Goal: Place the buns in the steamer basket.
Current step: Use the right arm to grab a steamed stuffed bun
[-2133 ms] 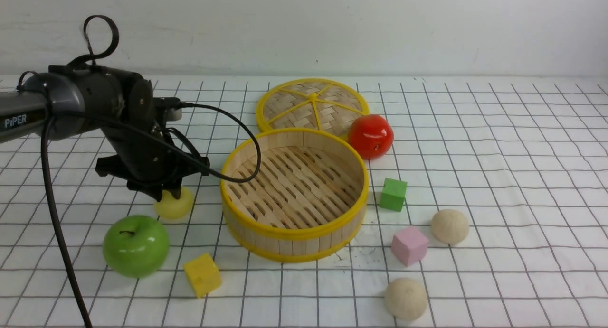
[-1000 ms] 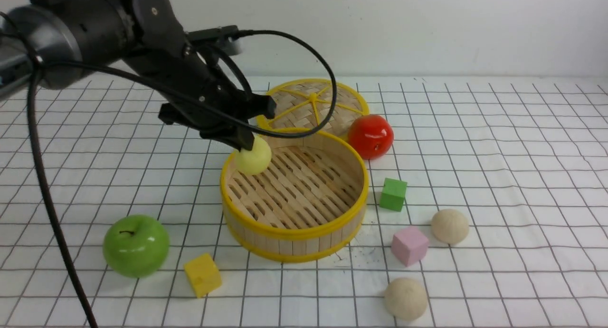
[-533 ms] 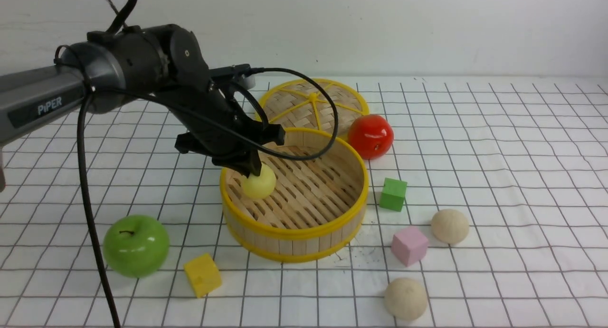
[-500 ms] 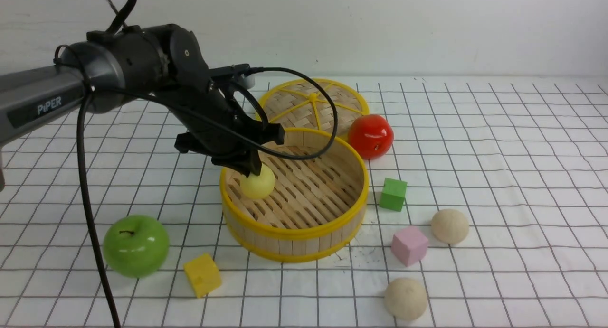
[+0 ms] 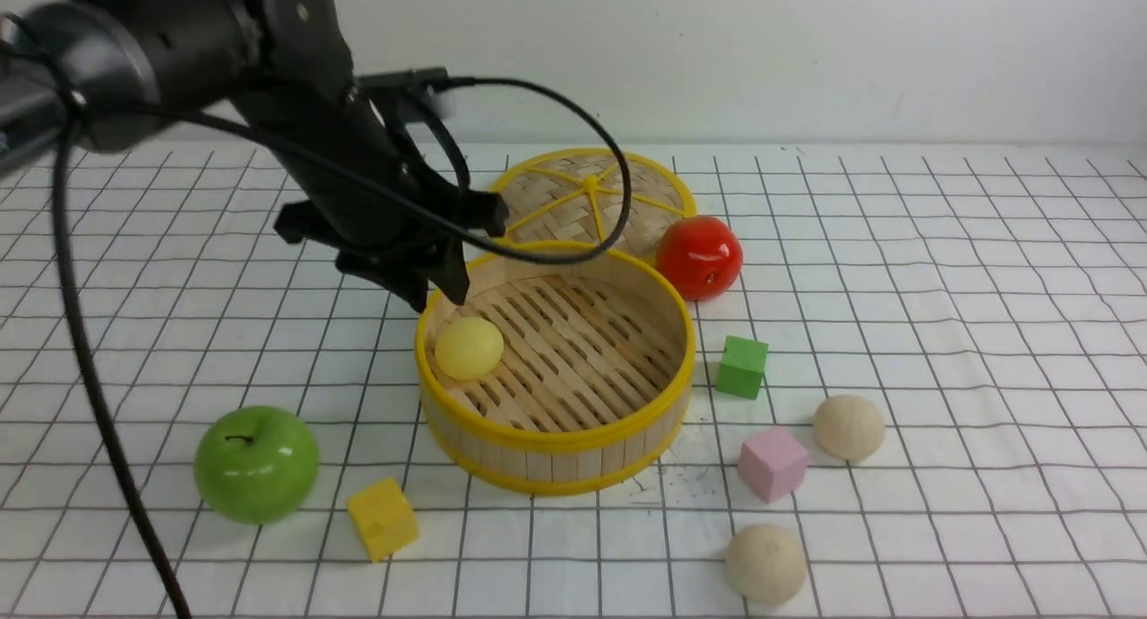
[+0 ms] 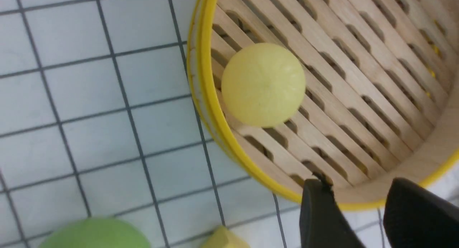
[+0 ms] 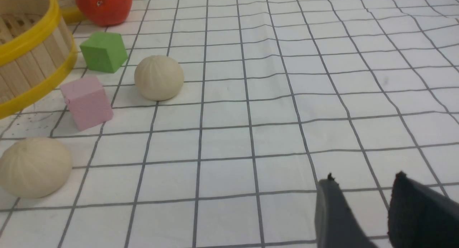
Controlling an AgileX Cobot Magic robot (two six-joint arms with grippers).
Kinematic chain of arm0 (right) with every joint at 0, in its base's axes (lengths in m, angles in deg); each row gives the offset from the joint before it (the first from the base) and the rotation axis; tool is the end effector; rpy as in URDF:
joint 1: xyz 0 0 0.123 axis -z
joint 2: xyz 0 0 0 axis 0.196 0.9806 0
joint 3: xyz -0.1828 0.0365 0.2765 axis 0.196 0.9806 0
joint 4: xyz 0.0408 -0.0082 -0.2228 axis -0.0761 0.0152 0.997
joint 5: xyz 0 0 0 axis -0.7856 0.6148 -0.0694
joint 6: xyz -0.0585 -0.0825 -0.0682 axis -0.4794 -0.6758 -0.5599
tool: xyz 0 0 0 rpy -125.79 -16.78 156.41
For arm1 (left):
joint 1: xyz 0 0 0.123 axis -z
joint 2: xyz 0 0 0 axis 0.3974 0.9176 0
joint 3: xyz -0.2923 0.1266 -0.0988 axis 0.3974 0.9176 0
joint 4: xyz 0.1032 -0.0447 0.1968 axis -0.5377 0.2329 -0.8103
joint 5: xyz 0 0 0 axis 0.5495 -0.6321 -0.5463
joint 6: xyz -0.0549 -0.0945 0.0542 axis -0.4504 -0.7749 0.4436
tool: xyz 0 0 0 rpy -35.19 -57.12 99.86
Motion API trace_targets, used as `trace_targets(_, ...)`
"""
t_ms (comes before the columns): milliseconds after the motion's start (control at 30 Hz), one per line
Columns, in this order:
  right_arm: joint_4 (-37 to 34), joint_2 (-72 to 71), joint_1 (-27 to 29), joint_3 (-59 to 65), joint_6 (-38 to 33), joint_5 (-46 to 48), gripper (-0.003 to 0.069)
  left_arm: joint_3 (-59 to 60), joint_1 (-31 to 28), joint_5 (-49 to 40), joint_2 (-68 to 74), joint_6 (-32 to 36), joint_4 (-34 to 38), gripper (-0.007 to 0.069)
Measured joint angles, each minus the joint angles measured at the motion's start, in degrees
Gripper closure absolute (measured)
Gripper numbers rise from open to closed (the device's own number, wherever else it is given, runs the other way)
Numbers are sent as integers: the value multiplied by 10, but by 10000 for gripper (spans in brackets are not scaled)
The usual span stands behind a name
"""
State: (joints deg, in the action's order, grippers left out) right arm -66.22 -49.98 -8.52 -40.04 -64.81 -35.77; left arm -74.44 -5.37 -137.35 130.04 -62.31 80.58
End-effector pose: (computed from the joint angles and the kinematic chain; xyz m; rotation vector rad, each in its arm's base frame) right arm 0.0075 0.0018 0.1628 0.0764 1.8762 0.0165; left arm 0.3777 -0.1467 0.3395 0.2617 2.7351 -0.3891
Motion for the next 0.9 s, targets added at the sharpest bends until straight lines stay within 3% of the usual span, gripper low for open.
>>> trace_targets(167, 0, 0, 0, 0, 0, 0, 420, -5, 0, -58, -109, 0, -1, 379)
trace_targets(433, 0, 0, 0, 0, 0, 0, 420, 37, 0, -62, -336, -22, -45, 386)
trace_targets(567, 0, 0, 0, 0, 0, 0, 420, 136, 0, -62, -529, -40, -118, 386)
trace_targets(800, 0, 0, 0, 0, 0, 0, 420, 313, 0, -61, -811, -97, -180, 407)
trace_targets(867, 0, 0, 0, 0, 0, 0, 420, 358, 0, -61, -880, -125, -197, 450)
trace_targets(900, 0, 0, 0, 0, 0, 0, 420, 392, 0, -62, -915, -154, -204, 519)
